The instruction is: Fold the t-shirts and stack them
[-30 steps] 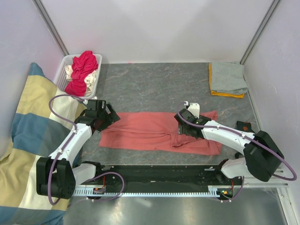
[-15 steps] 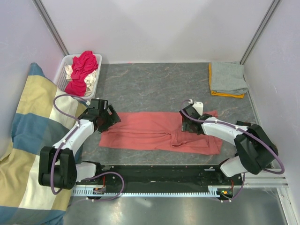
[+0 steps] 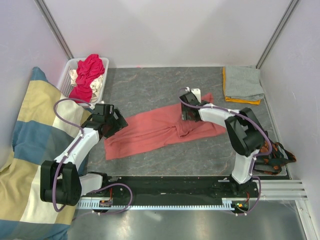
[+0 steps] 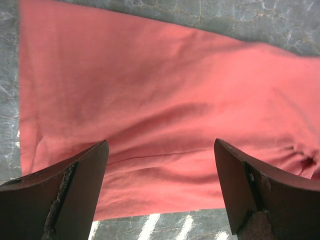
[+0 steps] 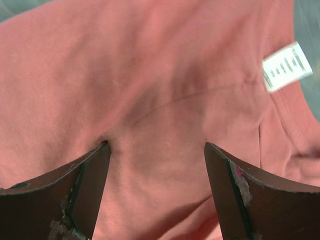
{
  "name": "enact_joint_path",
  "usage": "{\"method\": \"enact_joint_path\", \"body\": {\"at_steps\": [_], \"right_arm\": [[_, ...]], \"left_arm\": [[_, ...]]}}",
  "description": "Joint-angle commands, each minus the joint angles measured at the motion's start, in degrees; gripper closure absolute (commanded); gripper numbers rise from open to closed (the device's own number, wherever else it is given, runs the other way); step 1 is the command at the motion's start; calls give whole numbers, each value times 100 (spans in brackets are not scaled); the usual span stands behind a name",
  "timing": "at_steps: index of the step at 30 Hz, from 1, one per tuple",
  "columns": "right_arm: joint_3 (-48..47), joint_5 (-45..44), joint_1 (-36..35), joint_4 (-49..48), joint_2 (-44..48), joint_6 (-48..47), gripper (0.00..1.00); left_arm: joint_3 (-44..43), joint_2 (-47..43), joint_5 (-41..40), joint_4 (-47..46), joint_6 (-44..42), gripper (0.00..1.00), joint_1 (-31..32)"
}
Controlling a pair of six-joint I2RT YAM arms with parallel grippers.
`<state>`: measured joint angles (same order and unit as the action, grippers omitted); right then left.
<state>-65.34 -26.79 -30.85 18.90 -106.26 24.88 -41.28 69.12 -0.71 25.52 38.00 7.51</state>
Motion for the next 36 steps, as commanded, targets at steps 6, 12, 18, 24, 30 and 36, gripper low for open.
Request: {"method": "enact_joint_path", "body": {"at_steps": [6,12,18,24,30,36], "right_arm": [[-1639,252,71,89,-775,-1003,11],[-1201,815,71,-325,947,-1161,9],[-402,596,79,192,2371,-898,8],[661,832,70,589,3969,-398,7],[900,1061,70,1177,4727,-168,6],[1006,912,79,1678,5246,-142,6]], "left_arm": [[-161,-198,-79,-12,-275,7,-21],[-415,127,438,-528,-486,7,5],[-1896,1646,1002,-1066,-958,7,452],[-5043,4316,1503,-418,-2620,5,1313],[-8034,6524,1671,629,-3404,5,1674],[-9038,7334,1609,797,-3756,4,2034]]}}
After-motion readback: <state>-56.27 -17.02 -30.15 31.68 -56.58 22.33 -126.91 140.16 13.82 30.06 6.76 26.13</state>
